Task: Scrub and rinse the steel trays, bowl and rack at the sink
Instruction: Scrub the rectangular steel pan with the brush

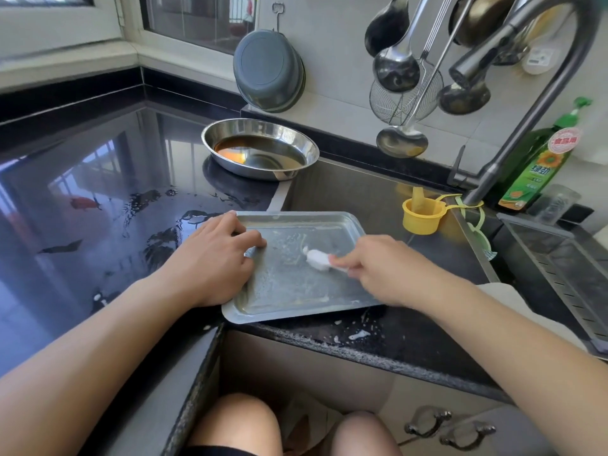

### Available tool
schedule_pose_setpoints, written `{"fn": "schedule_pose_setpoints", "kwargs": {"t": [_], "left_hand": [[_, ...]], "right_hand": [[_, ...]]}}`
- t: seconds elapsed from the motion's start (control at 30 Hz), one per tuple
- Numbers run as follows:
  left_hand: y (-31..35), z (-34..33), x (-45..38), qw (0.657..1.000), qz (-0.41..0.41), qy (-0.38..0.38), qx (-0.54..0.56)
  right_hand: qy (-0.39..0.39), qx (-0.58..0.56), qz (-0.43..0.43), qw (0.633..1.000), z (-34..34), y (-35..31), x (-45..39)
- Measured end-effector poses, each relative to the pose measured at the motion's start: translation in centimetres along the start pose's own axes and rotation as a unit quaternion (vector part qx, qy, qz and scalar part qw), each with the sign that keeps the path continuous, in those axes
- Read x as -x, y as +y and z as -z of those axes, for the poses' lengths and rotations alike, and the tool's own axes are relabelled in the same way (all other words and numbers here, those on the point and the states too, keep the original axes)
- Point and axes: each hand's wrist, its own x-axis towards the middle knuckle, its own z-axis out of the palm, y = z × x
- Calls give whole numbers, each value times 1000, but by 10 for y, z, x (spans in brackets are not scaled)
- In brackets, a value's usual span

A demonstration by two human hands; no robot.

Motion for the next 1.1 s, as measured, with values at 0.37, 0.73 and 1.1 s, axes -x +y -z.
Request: {"fn": "schedule_pose_setpoints", "kwargs": {"t": [0.37, 0.73, 1.1], "left_hand": [[-2, -3, -1, 1000, -2, -4, -5], [-4, -5, -2, 1000, 0, -4, -17], [-3, -4, 0, 1000, 8, -6, -15]], "right_hand": [[6, 2, 5, 1000, 0, -9, -4], [6, 16, 21, 1000, 5, -17, -20], [3, -11, -1, 1000, 4, -27, -31]]}}
